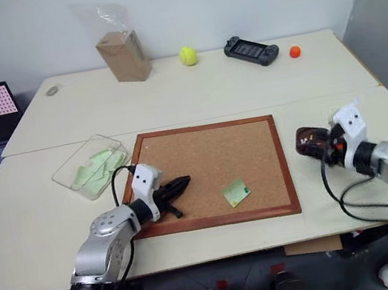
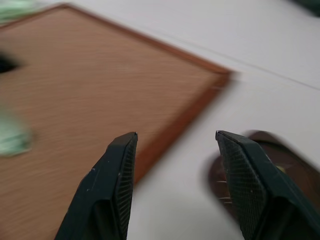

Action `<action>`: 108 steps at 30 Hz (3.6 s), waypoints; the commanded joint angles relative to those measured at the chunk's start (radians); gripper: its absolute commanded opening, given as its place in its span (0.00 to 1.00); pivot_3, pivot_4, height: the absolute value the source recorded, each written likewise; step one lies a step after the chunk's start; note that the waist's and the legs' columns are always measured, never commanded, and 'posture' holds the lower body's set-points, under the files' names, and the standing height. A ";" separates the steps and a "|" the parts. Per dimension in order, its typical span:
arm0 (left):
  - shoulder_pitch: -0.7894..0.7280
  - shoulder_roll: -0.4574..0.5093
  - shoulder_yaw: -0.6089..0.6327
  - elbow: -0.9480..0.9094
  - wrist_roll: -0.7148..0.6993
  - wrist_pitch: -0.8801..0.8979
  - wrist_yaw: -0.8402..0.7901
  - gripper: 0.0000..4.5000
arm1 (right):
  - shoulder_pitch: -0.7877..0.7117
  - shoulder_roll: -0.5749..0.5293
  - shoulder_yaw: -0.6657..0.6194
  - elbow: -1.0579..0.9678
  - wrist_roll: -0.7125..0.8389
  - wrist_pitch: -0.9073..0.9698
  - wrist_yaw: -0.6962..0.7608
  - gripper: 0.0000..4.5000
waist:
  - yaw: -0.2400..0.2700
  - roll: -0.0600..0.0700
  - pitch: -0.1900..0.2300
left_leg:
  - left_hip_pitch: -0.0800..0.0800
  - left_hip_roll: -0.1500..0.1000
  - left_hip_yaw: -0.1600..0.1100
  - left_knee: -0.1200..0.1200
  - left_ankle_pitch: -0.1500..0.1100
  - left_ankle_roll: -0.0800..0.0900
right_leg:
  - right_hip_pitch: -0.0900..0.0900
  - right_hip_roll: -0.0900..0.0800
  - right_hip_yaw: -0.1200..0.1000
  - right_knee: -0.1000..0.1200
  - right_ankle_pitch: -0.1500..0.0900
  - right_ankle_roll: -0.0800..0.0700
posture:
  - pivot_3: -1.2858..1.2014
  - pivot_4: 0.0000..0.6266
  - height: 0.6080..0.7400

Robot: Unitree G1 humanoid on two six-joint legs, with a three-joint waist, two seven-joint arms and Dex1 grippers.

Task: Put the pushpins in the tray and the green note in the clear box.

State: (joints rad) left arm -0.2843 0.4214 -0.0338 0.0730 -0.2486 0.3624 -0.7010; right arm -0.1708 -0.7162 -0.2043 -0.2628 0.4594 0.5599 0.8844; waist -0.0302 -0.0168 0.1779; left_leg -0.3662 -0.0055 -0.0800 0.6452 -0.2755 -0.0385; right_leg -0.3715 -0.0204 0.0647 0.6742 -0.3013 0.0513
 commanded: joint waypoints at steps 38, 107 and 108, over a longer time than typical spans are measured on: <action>0.002 0.024 -0.022 0.035 0.031 0.020 -0.015 0.00 | -0.102 0.248 0.420 0.177 -0.206 -0.382 0.073 0.59 | 0.001 -0.002 0.001 | 0.000 0.000 -0.001 -0.001 0.000 0.000 | 0.000 -0.003 0.000 -0.002 0.001 -0.002 | 0.52 0.24 1.00; 0.005 0.018 -0.018 0.037 0.032 0.018 -0.001 0.00 | -0.325 0.212 -0.008 0.563 -0.250 -0.211 -0.491 0.02 | -0.002 0.000 0.002 | 0.000 -0.001 0.001 -0.001 0.000 0.000 | -0.001 -0.001 0.001 0.000 0.003 -0.005 | 0.52 0.24 1.00; 0.009 0.018 -0.018 0.036 0.032 0.017 -0.001 0.00 | -0.319 0.209 -0.009 0.559 -0.250 -0.203 -0.489 0.02 | -0.002 0.000 0.002 | 0.000 -0.001 0.001 -0.001 0.000 0.000 | -0.001 -0.001 0.001 0.000 0.003 -0.005 | 0.52 0.24 1.00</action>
State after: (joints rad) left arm -0.2976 0.4287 -0.0397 0.0771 -0.2418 0.3627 -0.7097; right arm -0.5068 -0.4895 -0.1913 0.3344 0.2023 0.3385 0.3980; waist -0.0324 -0.0169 0.1796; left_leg -0.3667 -0.0064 -0.0792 0.6445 -0.2752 -0.0384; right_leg -0.3724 -0.0217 0.0657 0.6740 -0.2982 0.0465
